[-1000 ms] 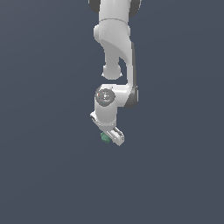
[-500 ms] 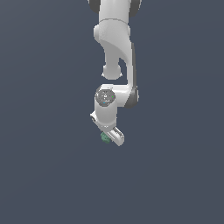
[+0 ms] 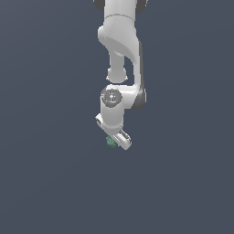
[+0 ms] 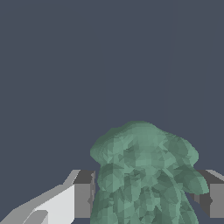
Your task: Pick up the object and move it to a goal position.
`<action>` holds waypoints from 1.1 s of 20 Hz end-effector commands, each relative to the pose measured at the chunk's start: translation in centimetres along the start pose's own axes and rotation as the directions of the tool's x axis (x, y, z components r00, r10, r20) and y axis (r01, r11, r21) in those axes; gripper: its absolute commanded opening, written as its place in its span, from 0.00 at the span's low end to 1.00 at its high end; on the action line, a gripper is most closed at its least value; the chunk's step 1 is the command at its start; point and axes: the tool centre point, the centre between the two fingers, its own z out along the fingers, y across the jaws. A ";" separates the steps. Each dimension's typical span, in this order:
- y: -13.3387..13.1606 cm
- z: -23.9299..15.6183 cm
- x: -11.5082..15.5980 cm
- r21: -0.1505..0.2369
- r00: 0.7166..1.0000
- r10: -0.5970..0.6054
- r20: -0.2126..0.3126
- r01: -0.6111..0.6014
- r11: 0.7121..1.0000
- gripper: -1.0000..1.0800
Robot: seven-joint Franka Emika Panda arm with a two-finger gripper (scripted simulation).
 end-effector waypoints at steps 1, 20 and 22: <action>0.0 -0.9 -0.6 0.001 1.000 -0.001 -0.001 0.001 1.000 0.00; 0.1 -10.5 -7.6 0.000 1.000 0.000 -0.001 0.000 1.000 0.00; 0.1 -10.9 -7.9 0.000 1.000 0.000 -0.001 0.000 1.000 0.00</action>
